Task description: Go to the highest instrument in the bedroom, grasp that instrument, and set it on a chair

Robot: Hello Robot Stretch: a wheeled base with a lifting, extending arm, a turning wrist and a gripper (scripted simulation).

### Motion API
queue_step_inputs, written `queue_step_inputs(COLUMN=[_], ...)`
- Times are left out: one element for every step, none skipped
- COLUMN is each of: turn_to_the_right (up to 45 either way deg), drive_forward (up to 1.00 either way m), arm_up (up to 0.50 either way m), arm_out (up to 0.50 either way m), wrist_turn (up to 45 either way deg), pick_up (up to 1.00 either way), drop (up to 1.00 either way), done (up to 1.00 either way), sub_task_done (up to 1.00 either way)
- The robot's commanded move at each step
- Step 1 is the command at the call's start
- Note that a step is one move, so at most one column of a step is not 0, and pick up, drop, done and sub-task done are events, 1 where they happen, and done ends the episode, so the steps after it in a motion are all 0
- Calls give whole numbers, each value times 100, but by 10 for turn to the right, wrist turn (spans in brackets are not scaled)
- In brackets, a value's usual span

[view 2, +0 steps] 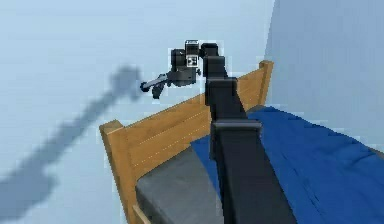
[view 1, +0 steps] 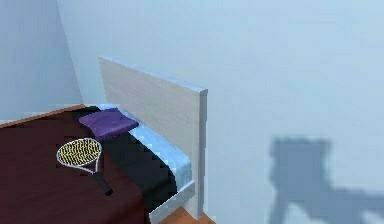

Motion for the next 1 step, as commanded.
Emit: queue_step_inputs(turn_to_the_right=[0], drive_forward=[0], arm_up=[0], arm_out=[0], wrist_turn=[-450], pick_up=[0], drop=[0], done=[0], sub_task_done=[0])
